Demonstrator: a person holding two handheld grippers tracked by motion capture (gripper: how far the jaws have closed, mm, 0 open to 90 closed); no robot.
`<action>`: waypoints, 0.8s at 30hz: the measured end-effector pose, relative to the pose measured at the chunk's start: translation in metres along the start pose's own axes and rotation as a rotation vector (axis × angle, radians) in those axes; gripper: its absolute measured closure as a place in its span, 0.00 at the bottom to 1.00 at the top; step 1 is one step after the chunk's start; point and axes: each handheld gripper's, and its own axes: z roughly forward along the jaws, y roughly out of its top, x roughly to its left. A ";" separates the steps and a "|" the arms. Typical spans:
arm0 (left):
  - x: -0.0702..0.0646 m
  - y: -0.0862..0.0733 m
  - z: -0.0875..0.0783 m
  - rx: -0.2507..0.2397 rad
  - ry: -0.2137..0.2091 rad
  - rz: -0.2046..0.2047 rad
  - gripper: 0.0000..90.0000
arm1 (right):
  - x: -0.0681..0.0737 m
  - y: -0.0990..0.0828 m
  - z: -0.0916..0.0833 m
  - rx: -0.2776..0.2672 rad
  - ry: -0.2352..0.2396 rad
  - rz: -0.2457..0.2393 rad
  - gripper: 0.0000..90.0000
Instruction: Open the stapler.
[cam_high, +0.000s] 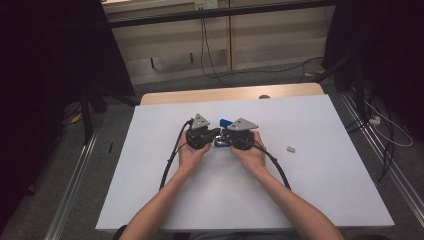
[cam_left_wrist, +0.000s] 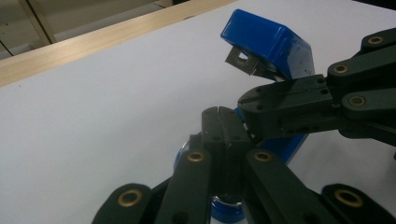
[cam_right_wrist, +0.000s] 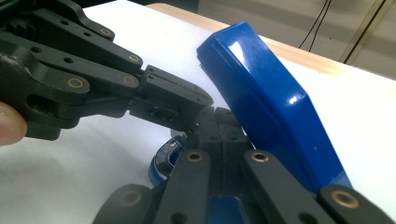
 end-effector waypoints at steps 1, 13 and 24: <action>0.000 0.000 0.000 0.001 0.002 -0.002 1.00 | 0.000 0.000 0.000 0.002 0.002 0.000 1.00; 0.000 -0.005 0.004 0.014 0.017 0.006 1.00 | 0.003 -0.002 0.003 -0.006 -0.011 0.005 1.00; 0.000 -0.006 0.003 0.012 0.020 0.011 1.00 | 0.004 0.001 0.006 -0.020 -0.043 0.004 1.00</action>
